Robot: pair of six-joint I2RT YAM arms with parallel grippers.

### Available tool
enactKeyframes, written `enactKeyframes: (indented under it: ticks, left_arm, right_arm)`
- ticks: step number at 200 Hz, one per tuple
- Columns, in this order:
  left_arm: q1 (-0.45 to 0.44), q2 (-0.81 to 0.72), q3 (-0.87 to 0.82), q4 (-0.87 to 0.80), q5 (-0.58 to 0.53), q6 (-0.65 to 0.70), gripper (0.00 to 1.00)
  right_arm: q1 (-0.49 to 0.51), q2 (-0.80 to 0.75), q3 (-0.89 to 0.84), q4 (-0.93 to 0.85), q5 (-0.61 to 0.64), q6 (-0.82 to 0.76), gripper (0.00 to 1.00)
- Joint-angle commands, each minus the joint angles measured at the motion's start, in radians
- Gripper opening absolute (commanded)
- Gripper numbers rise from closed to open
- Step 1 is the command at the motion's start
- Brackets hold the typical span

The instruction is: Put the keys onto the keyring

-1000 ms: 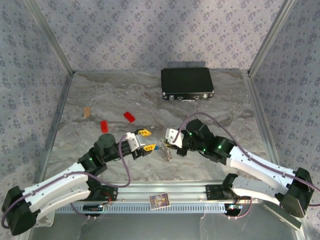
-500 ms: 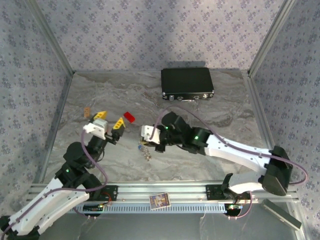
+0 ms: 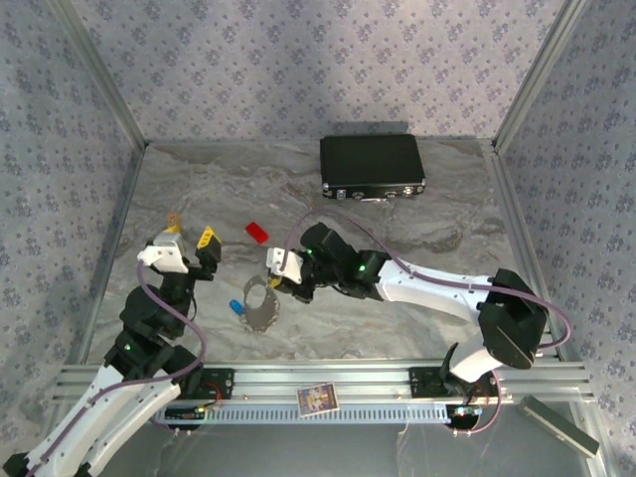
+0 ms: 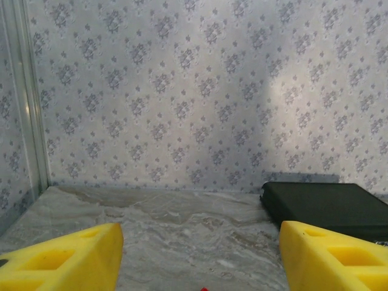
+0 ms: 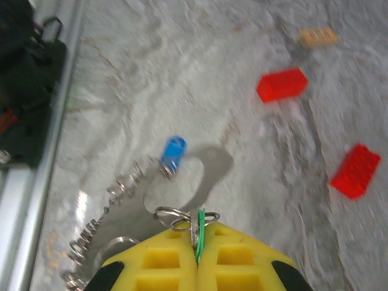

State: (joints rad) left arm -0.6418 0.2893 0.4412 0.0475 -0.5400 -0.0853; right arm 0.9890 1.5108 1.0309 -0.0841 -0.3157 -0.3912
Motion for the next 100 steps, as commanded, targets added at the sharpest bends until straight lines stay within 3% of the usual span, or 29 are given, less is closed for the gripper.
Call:
enactKeyframes:
  ticks: [1,52,100]
  left_arm:
    - [0.016,0.008,-0.017,0.014,-0.004,-0.035,0.69]
    - [0.042,0.073,-0.041,0.036,0.035,-0.051,0.7]
    - [0.074,0.139,-0.083,0.07,0.047,-0.054,0.7]
  right_arm:
    - [-0.036,-0.033,-0.04,-0.135,0.061,-0.065,0.0]
    - [-0.102,-0.033,-0.118,-0.249,0.196,-0.207,0.0]
    - [-0.118,0.047,-0.128,-0.371,0.439,-0.265,0.0]
